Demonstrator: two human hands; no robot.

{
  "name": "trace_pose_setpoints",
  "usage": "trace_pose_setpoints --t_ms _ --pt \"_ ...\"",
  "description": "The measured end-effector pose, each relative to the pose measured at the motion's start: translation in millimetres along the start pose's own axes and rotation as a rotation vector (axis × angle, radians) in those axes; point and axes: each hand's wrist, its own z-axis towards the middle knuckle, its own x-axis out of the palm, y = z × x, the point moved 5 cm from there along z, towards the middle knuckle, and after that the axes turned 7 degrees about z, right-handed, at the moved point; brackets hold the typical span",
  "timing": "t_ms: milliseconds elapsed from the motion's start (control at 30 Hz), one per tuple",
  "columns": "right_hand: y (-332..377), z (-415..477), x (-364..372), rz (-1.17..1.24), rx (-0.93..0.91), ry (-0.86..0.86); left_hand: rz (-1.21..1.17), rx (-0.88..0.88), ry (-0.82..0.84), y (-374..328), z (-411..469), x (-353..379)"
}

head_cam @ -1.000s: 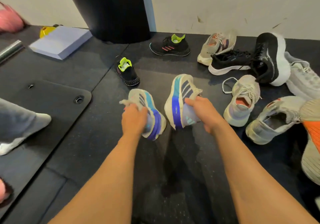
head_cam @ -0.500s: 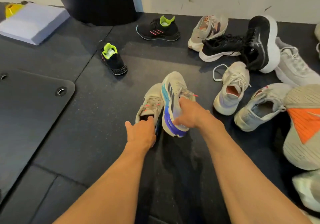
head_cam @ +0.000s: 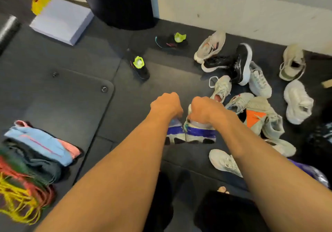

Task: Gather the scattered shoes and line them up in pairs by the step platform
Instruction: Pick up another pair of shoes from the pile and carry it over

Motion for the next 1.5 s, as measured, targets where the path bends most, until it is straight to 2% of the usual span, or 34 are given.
trace_pose_setpoints --t_ms 67,133,200,367,533,700,867,1067,1267,1500 --pt "14 -21 -20 -0.050 0.001 0.023 -0.005 0.022 0.014 -14 -20 -16" --pt "53 -75 -68 -0.093 -0.021 0.072 0.002 0.024 0.017 -17 -82 -71" --pt "86 -122 -111 -0.127 -0.076 0.089 0.012 0.066 -0.067 -28 -138 -122" --pt "151 -231 -215 -0.220 -0.303 -0.050 0.030 0.030 -0.272 -37 -263 -232" --pt "196 -339 -281 -0.322 -0.565 -0.212 -0.016 -0.106 -0.580 -34 -375 -293" --pt "251 -444 -279 -0.484 -0.784 -0.244 -0.045 -0.302 -0.765 -1 -499 -300" --pt "312 -552 -211 -0.614 -1.101 -0.154 -0.125 -0.587 -0.787 59 -633 -251" --pt "357 -693 -68 -0.691 -1.459 0.019 -0.277 -0.871 -0.705 129 -792 -129" --pt "357 -861 92 -0.763 -1.689 0.289 -0.428 -1.111 -0.732 164 -970 26" --pt "340 -1044 250 -0.813 -1.872 0.488 -0.507 -1.416 -0.777 186 -1157 201"
